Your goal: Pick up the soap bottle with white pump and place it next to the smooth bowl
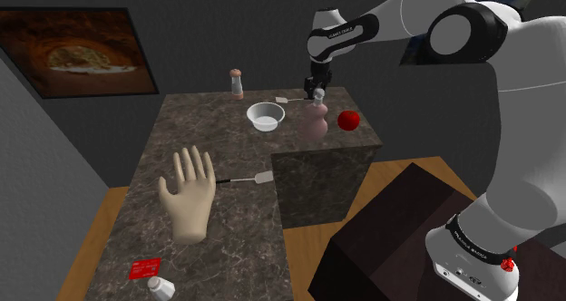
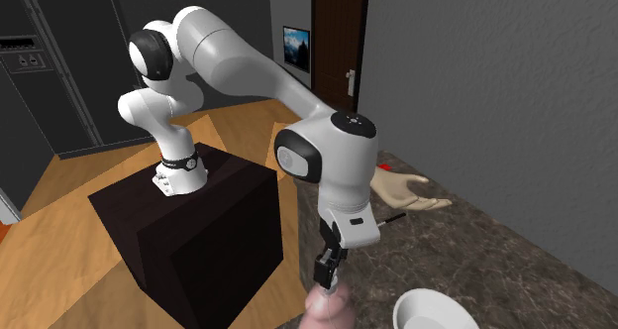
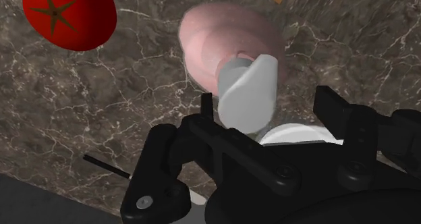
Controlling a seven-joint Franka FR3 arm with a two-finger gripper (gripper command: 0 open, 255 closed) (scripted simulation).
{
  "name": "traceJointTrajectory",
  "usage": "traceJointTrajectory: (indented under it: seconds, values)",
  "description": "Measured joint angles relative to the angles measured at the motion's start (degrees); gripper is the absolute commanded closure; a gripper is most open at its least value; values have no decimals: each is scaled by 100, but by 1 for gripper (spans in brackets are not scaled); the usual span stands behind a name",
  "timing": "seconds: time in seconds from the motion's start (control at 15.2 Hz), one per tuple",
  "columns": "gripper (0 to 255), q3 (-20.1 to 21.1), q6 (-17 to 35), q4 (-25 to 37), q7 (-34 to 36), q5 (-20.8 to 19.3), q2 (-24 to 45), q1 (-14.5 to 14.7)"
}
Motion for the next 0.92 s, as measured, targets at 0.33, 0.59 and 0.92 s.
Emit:
traceJointTrajectory:
  seconds: [0.33,0.59,0.92]
  values:
    - [0,5,-63,4,-7,7,-60,-3]
    - [0,28,-490,239,-24,39,-265,8]
    - [0,30,-561,278,-31,44,-287,7]
